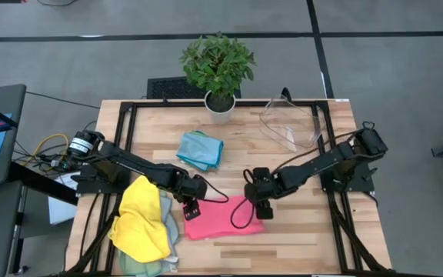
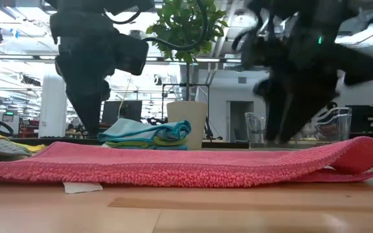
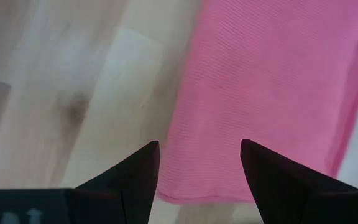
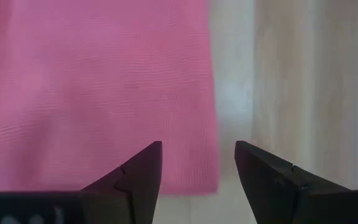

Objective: Fold microfiber towels
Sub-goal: Fold the pink microfiber towel

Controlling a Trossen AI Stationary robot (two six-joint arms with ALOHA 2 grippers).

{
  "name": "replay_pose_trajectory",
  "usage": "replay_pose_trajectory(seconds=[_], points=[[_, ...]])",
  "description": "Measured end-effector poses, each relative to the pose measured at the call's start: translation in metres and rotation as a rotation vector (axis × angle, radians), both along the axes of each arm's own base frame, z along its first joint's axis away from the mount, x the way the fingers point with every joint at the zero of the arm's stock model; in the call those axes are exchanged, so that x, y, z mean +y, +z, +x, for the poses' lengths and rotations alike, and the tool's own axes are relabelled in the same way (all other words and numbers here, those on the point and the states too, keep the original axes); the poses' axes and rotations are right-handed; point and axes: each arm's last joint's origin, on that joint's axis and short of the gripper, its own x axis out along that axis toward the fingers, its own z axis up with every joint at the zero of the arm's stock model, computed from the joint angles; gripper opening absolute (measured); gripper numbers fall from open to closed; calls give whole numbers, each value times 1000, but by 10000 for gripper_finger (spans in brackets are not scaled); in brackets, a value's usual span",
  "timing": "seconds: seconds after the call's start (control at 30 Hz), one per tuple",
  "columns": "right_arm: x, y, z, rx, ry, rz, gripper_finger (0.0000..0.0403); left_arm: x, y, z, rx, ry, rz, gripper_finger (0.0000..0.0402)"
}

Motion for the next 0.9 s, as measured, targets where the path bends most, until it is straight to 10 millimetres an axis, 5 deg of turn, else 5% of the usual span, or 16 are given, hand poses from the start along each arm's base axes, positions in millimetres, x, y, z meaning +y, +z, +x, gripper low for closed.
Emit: replay_pose_trajectory(seconds=[0.4,0.7,0.9], points=[[-9,-34,12,102,34,46,216,2,-8,6,-13,7,64,218],[-11,-24,4,126,33,60,73,4,-10,9,-31,32,69,218],[-7,-24,2,141,44,80,12,1,10,15,-80,87,27,218]])
